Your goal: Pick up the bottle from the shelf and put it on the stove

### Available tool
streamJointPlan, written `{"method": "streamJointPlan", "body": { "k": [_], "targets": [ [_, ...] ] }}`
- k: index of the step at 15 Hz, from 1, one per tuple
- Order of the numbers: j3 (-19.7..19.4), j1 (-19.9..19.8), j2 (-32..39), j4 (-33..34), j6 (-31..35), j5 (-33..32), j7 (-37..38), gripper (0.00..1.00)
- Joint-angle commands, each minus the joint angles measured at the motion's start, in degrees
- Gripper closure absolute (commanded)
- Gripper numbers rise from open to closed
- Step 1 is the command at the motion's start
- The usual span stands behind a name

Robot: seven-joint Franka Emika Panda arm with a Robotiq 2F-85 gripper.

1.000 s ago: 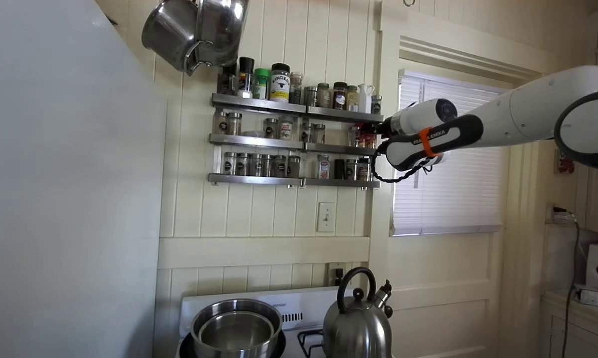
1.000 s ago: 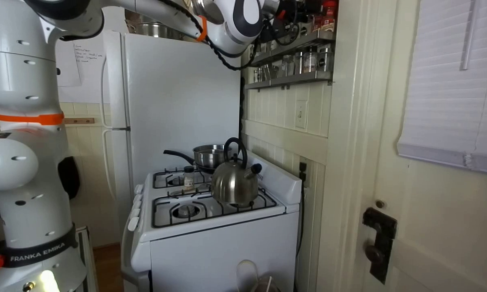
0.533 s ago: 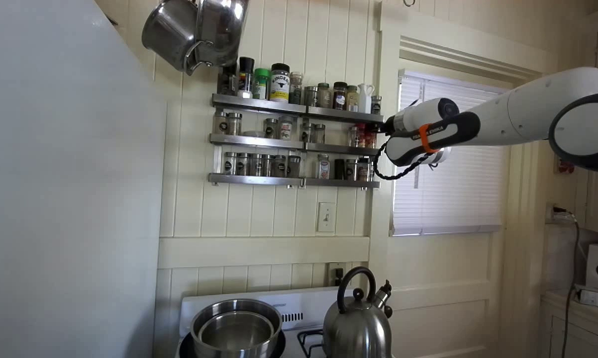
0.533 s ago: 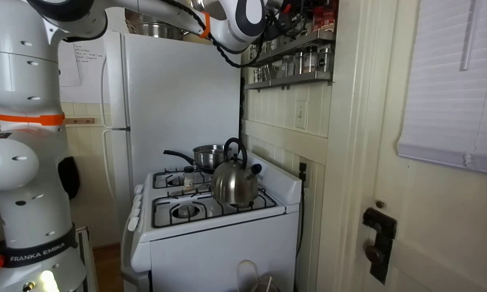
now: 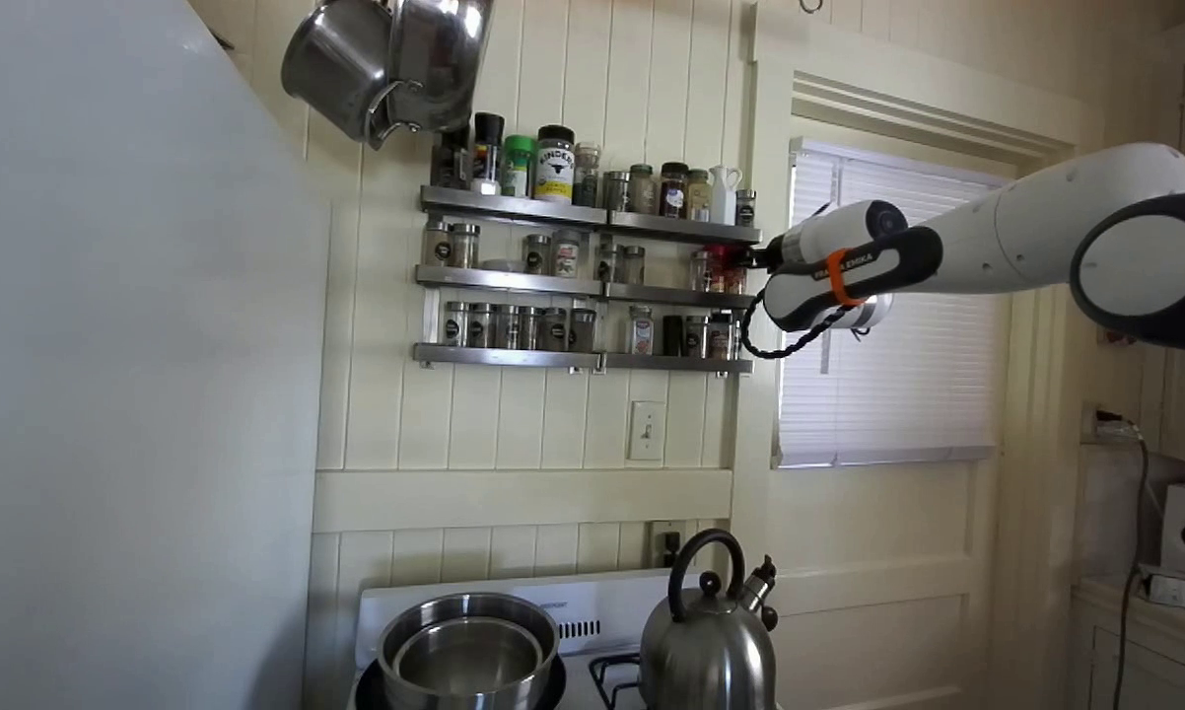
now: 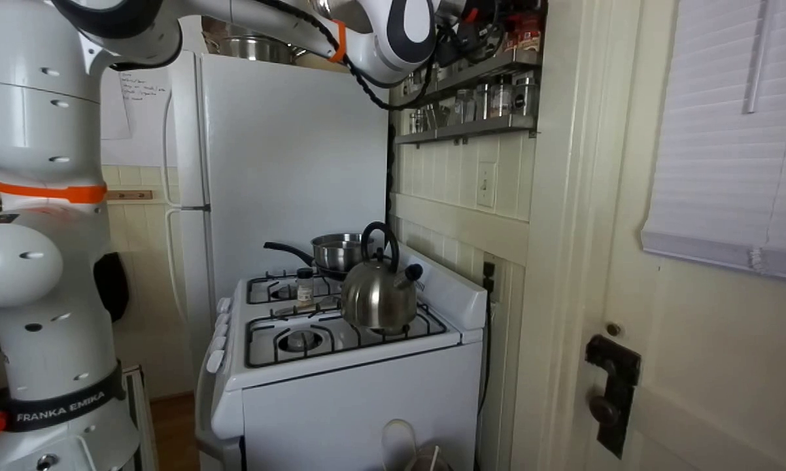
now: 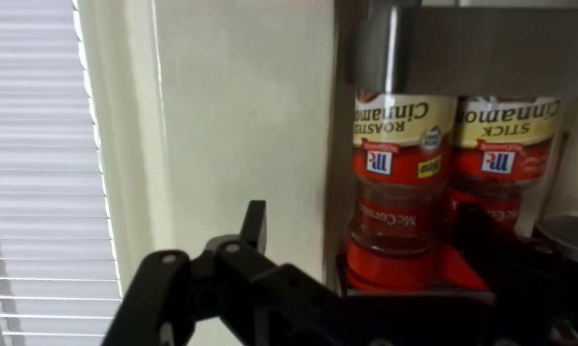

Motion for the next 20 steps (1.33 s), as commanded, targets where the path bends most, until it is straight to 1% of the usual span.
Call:
{"method": "streamJointPlan", "body": {
  "k": [1,2,4,5,6,8,9,10,12,14,15,17,18,19,20],
  "targets": [
    [-0.84,0.18,2.19,2.85,-0.24,2.03,-2.08,0.09],
    [-0.93,0.17,2.43,3.22,-0.44,2.12,-2.17,0.18],
    [-0.69,0.41,2.69,3.37,-0.27,2.38,-2.21,0.16],
    [-0.45,0.58,2.78,3.47,-0.25,2.58,-2.01,0.22],
    [-0.26,0.67,2.93,3.62,-0.16,2.65,-1.99,0.19],
    [0.16,0.83,3.14,3.70,-0.03,2.73,-2.00,0.19],
    [2.09,-0.95,3.18,3.74,-0.19,1.56,-0.98,0.18],
    [2.74,-1.22,3.29,3.70,-0.15,1.64,-1.00,0.16],
    [4.46,-2.16,3.47,3.71,0.24,1.85,-0.98,0.15],
    [5.64,-3.00,3.63,3.83,0.27,1.63,-1.18,0.18],
    [6.24,-3.44,3.69,3.84,0.35,1.62,-1.20,0.23],
    [7.15,-4.30,3.76,3.89,0.29,1.42,-1.33,0.26],
    [7.45,-4.66,3.72,3.86,-0.05,1.23,-1.44,0.38],
    [7.74,-5.03,3.81,3.94,0.00,1.18,-1.39,0.44],
    [8.14,-5.42,3.76,3.84,-0.06,1.17,-1.40,0.55]
  ]
}}
